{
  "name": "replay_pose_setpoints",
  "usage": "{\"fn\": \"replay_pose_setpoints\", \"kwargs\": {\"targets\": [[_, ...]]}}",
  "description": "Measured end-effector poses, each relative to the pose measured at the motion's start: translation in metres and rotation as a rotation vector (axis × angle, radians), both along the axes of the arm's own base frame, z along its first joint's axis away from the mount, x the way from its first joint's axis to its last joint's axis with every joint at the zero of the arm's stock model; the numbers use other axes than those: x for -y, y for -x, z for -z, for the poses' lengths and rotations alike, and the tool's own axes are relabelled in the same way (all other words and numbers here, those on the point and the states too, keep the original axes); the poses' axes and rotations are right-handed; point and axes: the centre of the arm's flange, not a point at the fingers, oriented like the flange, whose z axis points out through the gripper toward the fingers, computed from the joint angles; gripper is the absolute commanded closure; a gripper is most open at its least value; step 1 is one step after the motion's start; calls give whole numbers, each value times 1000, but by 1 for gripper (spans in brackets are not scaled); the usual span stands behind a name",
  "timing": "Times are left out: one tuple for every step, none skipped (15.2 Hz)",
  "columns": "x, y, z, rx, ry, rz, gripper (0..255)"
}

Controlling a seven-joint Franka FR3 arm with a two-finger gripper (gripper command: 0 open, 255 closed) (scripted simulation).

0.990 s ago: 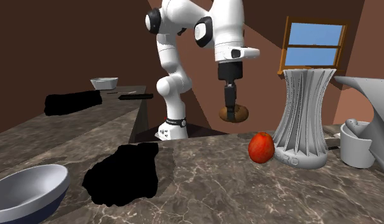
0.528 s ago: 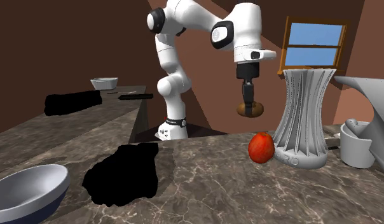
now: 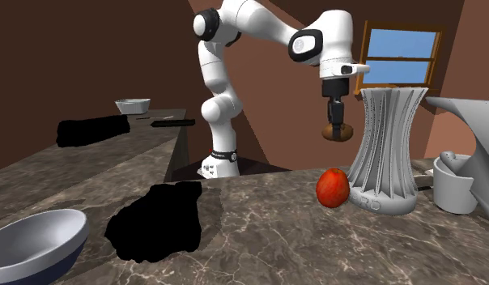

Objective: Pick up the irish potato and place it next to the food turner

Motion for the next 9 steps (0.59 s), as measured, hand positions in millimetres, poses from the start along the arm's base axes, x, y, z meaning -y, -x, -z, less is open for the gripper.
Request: {"fn": "replay_pose_setpoints", "kwargs": {"targets": [[-13, -5, 0, 0, 0, 0, 255], [-24, -6, 1, 0, 0, 0, 255], [-34, -10, -1, 0, 0, 1, 255], [-50, -17, -3, 0, 0, 0, 255], [-62, -18, -1, 0, 0, 0, 255], [-75, -20, -3, 0, 0, 0, 255], [-89, -23, -2, 1, 0, 0, 255], [-102, -27, -3, 0, 0, 0, 255], [-115, -32, -1, 0, 0, 1, 255]]}}
